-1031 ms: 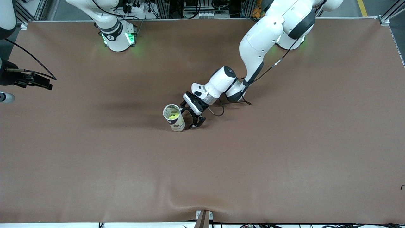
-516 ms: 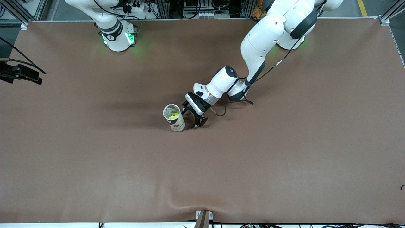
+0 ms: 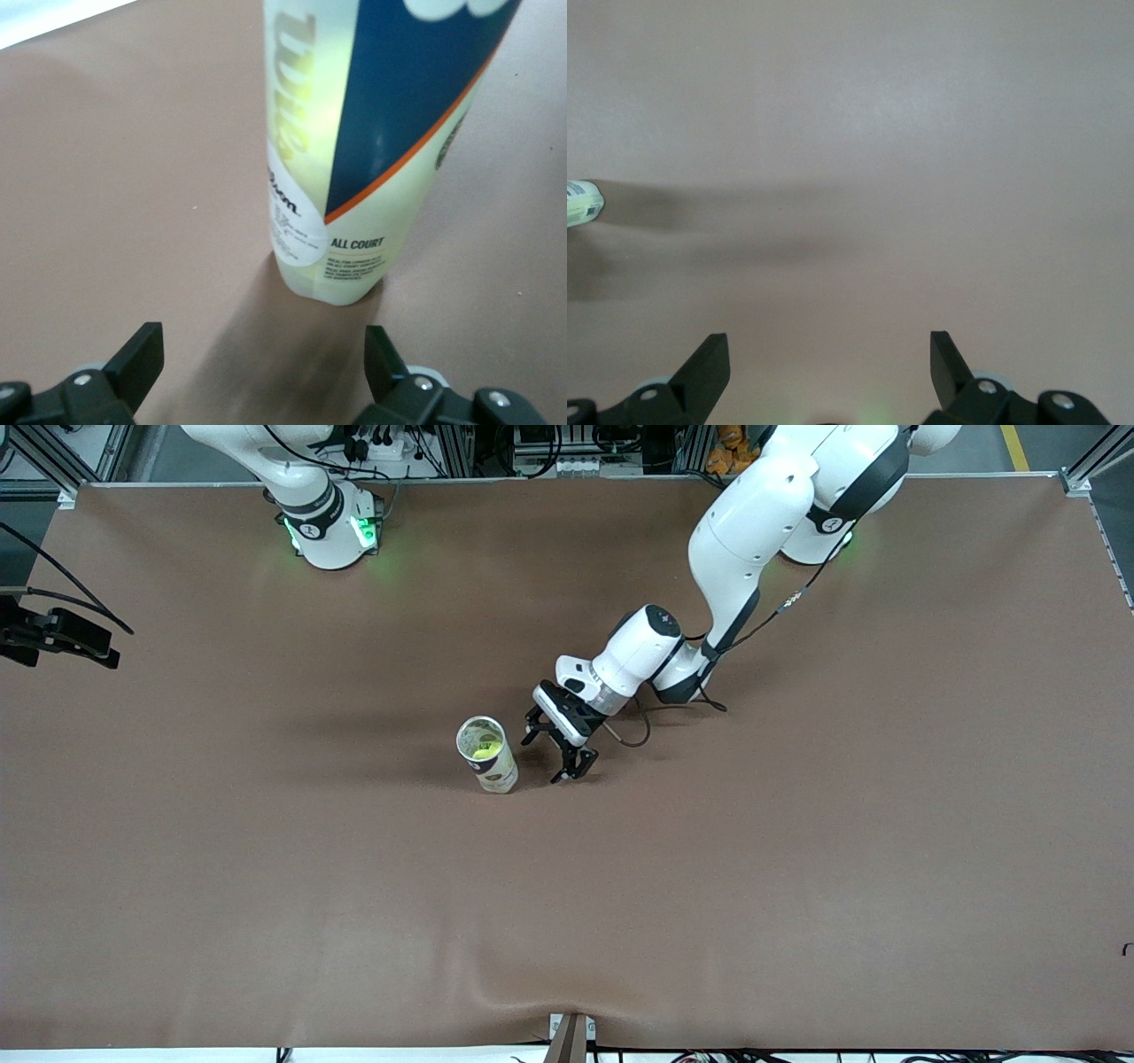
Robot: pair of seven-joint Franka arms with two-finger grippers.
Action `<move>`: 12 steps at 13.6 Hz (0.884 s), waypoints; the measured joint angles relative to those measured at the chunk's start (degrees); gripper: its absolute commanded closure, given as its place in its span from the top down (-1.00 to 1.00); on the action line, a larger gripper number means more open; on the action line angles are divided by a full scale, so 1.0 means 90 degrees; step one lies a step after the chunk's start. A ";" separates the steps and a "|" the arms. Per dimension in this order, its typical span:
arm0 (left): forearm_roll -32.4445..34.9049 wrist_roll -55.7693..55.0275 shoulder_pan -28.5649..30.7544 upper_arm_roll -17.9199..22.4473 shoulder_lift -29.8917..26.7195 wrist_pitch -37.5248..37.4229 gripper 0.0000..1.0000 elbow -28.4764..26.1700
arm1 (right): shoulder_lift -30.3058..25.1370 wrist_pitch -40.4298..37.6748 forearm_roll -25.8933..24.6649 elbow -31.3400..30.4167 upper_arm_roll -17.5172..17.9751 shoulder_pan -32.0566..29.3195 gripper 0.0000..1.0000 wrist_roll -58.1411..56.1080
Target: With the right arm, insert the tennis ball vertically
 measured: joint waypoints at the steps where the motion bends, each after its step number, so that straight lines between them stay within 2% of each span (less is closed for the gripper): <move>1: 0.0000 0.0000 0.0046 0.0000 -0.0126 -0.0076 1.00 -0.0113 | -0.0074 0.0006 0.0000 -0.0083 -0.0007 0.0000 1.00 0.0000; 4: -0.0005 -0.0006 0.0257 0.0002 -0.0614 -0.0553 1.00 -0.0408 | -0.0224 0.0031 0.0000 -0.0265 -0.0016 -0.0082 1.00 0.0000; 7: -0.0011 -0.0019 0.0517 0.0004 -0.1194 -0.1403 1.00 -0.0530 | -0.0317 0.0220 0.0000 -0.0447 -0.0024 -0.0122 1.00 0.0000; 12: -0.0017 -0.0215 0.1104 0.0012 -0.2139 -0.3130 1.00 -0.0595 | -0.0295 0.0270 0.0059 -0.0090 -0.0024 -0.0139 1.00 0.0001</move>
